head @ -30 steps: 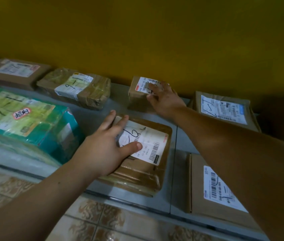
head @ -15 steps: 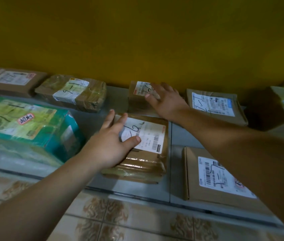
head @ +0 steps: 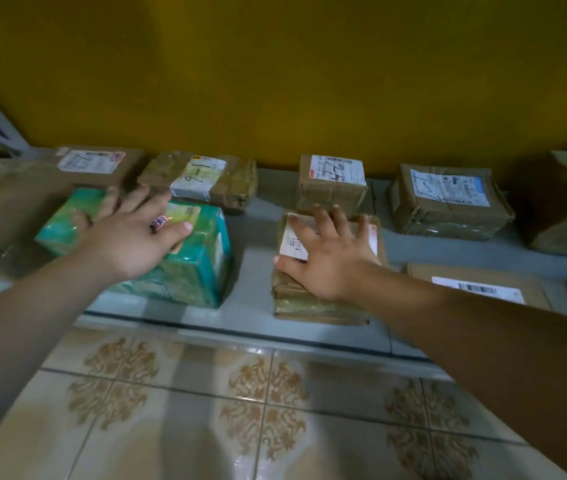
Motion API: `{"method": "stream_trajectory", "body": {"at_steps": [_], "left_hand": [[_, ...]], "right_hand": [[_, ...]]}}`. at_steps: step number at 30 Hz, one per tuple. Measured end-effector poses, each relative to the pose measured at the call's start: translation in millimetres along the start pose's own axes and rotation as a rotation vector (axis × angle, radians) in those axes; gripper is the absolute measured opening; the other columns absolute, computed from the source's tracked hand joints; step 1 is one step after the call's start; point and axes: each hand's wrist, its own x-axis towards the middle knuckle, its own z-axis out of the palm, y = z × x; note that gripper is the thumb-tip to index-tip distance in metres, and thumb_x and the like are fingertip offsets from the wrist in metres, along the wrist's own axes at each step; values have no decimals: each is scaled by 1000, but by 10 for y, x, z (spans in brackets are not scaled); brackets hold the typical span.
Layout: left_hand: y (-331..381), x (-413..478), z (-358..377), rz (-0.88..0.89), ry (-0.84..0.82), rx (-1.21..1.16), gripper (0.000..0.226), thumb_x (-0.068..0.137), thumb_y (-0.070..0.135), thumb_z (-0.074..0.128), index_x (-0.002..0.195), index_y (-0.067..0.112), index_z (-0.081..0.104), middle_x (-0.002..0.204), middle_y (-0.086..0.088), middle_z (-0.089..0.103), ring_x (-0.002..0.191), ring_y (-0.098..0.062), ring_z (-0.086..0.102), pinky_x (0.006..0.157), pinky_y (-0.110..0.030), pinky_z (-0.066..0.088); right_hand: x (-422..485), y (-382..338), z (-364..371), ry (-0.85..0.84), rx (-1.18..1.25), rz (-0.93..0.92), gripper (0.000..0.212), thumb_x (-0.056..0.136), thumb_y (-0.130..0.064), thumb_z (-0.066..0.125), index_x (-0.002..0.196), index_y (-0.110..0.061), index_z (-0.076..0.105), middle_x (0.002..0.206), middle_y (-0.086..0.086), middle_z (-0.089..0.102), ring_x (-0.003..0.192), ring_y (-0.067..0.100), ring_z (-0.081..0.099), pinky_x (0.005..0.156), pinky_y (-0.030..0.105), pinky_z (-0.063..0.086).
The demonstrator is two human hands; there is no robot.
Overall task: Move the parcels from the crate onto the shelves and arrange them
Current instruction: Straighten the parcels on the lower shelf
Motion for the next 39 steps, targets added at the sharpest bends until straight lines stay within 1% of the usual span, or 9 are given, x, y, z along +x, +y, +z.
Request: {"method": "stream_trajectory", "body": {"at_steps": [3, 7, 12, 22, 28, 31, 35, 37, 39], "left_hand": [[39, 40, 25, 10, 38, 14, 76, 84, 80, 17, 151, 45, 11, 162, 12, -2, 149, -26, -9, 114, -64, -2], [97, 35, 43, 8, 45, 7, 78, 84, 81, 18, 151, 42, 14, 162, 10, 0, 149, -29, -8, 112, -67, -3], [154, -25, 68, 66, 41, -2, 80, 83, 82, 16, 152, 42, 10, 163, 8, 1, 148, -33, -9, 111, -69, -2], [168, 10, 79, 69, 53, 17, 80, 83, 82, 16, 152, 43, 9, 163, 7, 2, 148, -31, -7, 113, -67, -2], [176, 62, -50, 95, 45, 124, 80, 82, 83, 19, 151, 41, 15, 161, 5, 14, 147, -32, 8, 113, -65, 8], [146, 119, -152, 178, 37, 208, 86, 77, 86, 16, 150, 40, 21, 158, 2, 23, 145, -28, 16, 114, -64, 9], [-38, 216, -184, 215, -31, 145, 98, 64, 90, 7, 151, 44, 12, 161, 6, 13, 148, -24, 6, 114, -64, 2], [-124, 254, -148, 190, -43, 105, 97, 66, 94, 7, 150, 46, 10, 162, 6, 11, 148, -24, 4, 114, -64, 2], [-137, 245, -114, 168, -47, 99, 98, 64, 93, 5, 150, 46, 11, 161, 4, 13, 148, -25, 6, 114, -63, 3]], "right_hand": [[-17, -25, 10, 29, -24, 23, 81, 88, -81, 18, 156, -42, -2, 167, 2, -8, 152, 31, -13, 118, 65, -4], [-20, -50, 16, 52, -48, 53, 81, 87, -82, 17, 156, -43, 1, 167, 1, -4, 153, 30, -9, 119, 63, -2], [-63, -95, 6, 70, -58, 80, 80, 87, -82, 18, 156, -44, 2, 167, 0, -2, 153, 29, -6, 119, 62, -1], [4, -55, 48, 62, -68, 69, 80, 88, -81, 17, 155, -43, -1, 167, 0, -5, 153, 28, -8, 120, 62, -1], [63, 12, 61, 97, 16, 39, 78, 86, -81, 26, 153, -46, 6, 166, -2, 0, 152, 27, -6, 118, 62, -5], [165, -34, 50, 131, 70, 63, 86, 76, -87, 23, 151, -45, 14, 163, -1, 11, 151, 28, 1, 117, 65, 1], [208, -100, 35, 129, 68, 68, 94, 67, -92, 12, 150, -48, 10, 160, 0, 13, 150, 30, 3, 117, 65, 3], [160, -113, 24, 122, 42, 59, 90, 70, -92, 16, 149, -48, 9, 161, -1, 10, 150, 29, 1, 117, 65, 2], [99, -158, -6, 69, 22, 51, 85, 78, -88, 27, 150, -49, 6, 163, -3, 3, 151, 28, -4, 118, 64, -2]]}}
